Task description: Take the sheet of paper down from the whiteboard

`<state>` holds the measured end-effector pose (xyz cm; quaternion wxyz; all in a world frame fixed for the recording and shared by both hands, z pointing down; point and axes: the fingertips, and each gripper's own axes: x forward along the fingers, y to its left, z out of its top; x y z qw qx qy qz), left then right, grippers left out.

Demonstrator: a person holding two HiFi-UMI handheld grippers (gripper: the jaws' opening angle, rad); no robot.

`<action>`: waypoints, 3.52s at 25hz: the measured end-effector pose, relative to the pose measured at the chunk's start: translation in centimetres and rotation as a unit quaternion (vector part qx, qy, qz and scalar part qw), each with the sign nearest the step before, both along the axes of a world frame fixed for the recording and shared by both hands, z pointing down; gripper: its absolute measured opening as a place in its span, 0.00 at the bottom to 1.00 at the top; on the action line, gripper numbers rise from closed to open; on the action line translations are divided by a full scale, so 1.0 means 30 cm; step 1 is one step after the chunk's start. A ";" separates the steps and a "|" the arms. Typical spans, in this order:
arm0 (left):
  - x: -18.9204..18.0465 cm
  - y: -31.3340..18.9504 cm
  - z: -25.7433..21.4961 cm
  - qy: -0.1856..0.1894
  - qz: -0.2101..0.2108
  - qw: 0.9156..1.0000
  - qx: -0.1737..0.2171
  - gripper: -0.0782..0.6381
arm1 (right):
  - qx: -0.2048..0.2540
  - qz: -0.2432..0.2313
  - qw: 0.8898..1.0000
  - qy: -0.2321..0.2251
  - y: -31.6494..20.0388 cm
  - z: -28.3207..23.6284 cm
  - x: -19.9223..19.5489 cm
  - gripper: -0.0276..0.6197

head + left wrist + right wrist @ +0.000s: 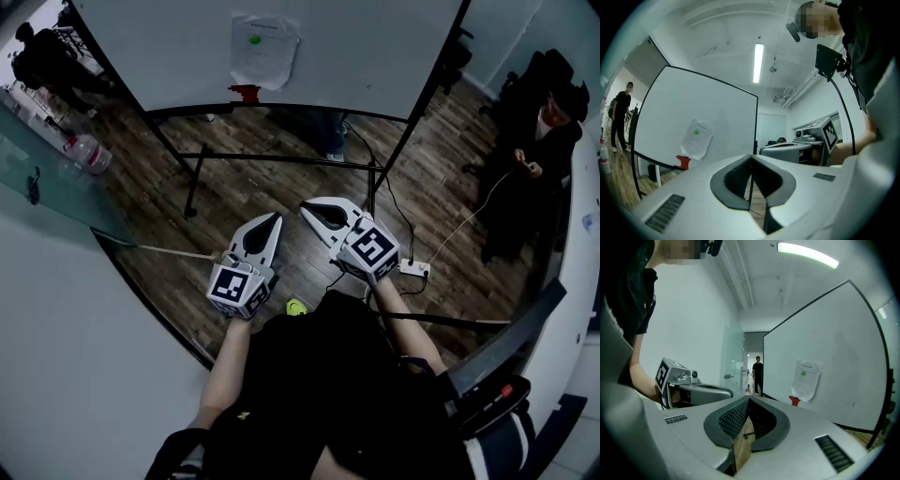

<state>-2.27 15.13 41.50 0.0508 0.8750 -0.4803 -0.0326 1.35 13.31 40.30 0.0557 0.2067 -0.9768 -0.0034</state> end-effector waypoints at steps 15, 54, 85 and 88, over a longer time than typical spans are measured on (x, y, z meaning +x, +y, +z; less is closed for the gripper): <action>-0.092 -0.067 0.008 0.000 -0.001 1.000 -0.010 0.15 | 0.008 0.005 1.000 0.007 -0.088 -0.005 -0.107 0.04; -0.227 -0.936 0.056 -0.006 -0.058 0.998 -0.036 0.15 | -0.017 -0.044 0.999 0.003 -0.971 0.040 -0.276 0.06; -0.247 -1.256 -0.036 -0.052 -0.062 0.997 0.011 0.15 | 0.028 -0.026 0.999 0.003 -1.256 -0.054 -0.280 0.10; -0.269 -1.291 -0.054 -0.062 -0.065 0.996 0.020 0.15 | 0.036 -0.016 0.999 0.004 -1.288 -0.071 -0.286 0.11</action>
